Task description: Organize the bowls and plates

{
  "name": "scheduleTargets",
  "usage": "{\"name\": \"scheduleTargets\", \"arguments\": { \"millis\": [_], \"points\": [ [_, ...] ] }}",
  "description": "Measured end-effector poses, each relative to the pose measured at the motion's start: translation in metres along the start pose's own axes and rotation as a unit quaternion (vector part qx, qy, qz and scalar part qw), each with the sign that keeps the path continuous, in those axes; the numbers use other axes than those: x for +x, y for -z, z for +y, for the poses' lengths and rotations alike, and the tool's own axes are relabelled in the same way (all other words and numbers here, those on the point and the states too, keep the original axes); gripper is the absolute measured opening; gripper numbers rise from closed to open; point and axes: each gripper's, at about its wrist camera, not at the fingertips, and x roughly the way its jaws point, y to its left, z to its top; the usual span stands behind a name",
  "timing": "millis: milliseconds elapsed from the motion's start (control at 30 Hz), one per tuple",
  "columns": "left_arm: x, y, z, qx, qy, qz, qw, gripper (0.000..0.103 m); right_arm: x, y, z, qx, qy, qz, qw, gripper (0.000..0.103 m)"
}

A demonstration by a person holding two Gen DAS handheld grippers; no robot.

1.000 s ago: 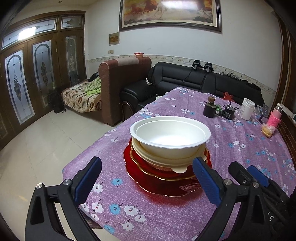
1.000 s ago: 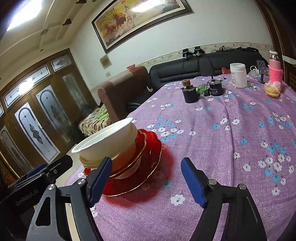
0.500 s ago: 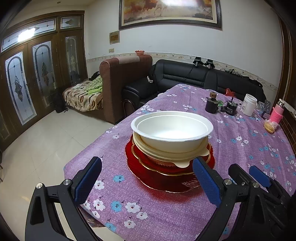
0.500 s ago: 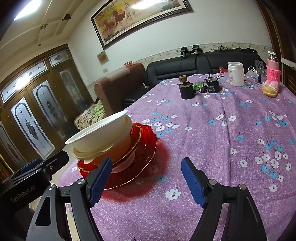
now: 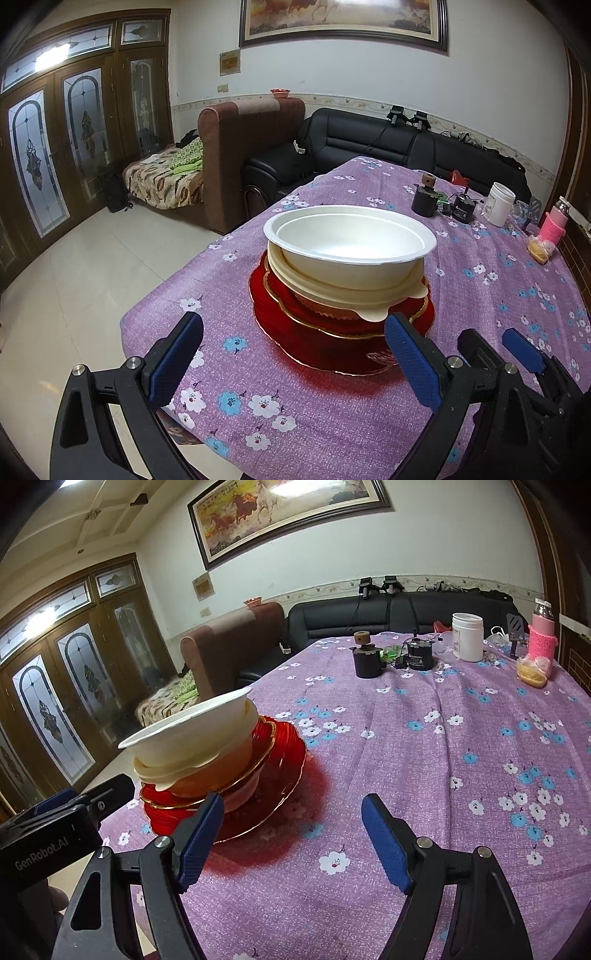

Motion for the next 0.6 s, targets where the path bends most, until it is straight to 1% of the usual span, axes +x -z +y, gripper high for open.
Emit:
{"name": "scheduleTargets", "arguments": {
  "millis": [200, 433, 600],
  "points": [
    [0.005, 0.004, 0.006, -0.005, 0.021, 0.008, 0.9997, 0.099, 0.004, 0.004, 0.011, -0.029, 0.005, 0.008, 1.0, 0.082],
    [0.007, 0.002, 0.02, -0.027, 0.024, 0.008, 0.9993, 0.099, 0.015, 0.011, 0.021, -0.053, 0.008, 0.03, 0.998, 0.083],
    [0.007, 0.004, 0.016, -0.022, 0.038, 0.009, 0.999, 0.099, 0.02, 0.016, 0.031, -0.072, 0.002, 0.041, 0.997, 0.083]
  ]
}}
